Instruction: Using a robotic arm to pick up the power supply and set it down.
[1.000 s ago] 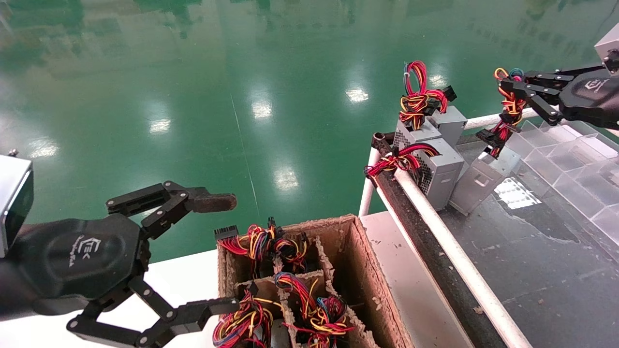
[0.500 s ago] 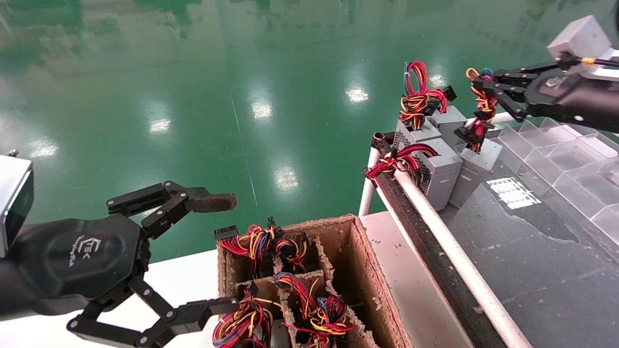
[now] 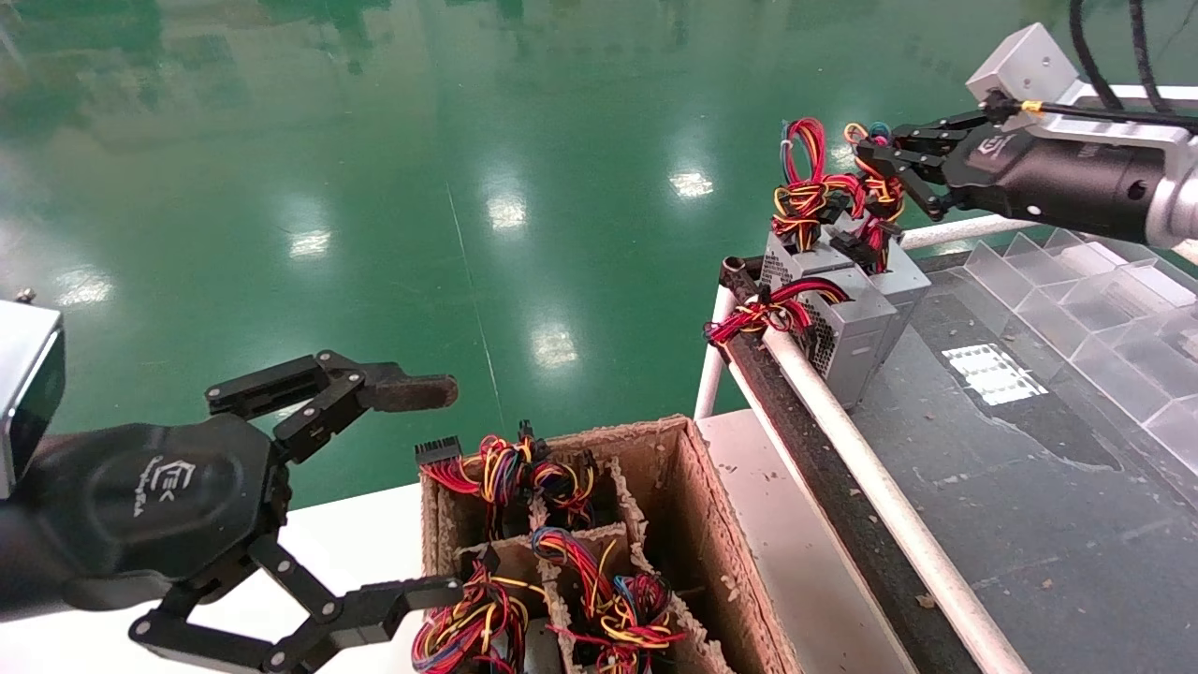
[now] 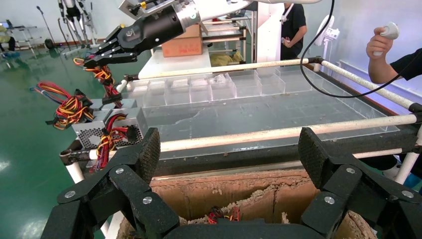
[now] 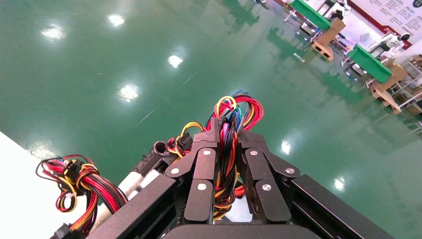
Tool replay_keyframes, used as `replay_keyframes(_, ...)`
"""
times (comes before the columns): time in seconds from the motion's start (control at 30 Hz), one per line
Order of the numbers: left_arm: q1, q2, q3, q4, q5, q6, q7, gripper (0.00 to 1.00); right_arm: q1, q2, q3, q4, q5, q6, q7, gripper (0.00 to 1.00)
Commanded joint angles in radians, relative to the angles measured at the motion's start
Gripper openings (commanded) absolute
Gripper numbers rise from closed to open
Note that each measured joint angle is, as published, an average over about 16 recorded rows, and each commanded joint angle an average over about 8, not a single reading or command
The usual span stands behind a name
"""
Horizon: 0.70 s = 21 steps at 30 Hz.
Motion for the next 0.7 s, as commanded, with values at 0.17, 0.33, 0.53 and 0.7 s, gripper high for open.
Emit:
replay_keyframes(0.17,0.000,0.000,0.000,0.000,0.000,0.000,0.000,1.00,-0.003,-0.025,-0.003,-0.005,-0.005,0.018,0.000,0.44)
replay_keyframes(0.33,0.000,0.000,0.000,0.000,0.000,0.000,0.000,1.00,-0.006,-0.032,-0.006,-0.008,-0.008,0.024,0.001,1.00)
replay_keyframes(0.53,0.000,0.000,0.000,0.000,0.000,0.000,0.000,1.00,-0.006,-0.030,-0.006,-0.010,-0.009,0.021,0.002,1.00)
replay_keyframes(0.7,0.000,0.000,0.000,0.000,0.000,0.000,0.000,1.00,-0.007,-0.024,-0.007,-0.011,-0.010,0.015,0.001,1.00)
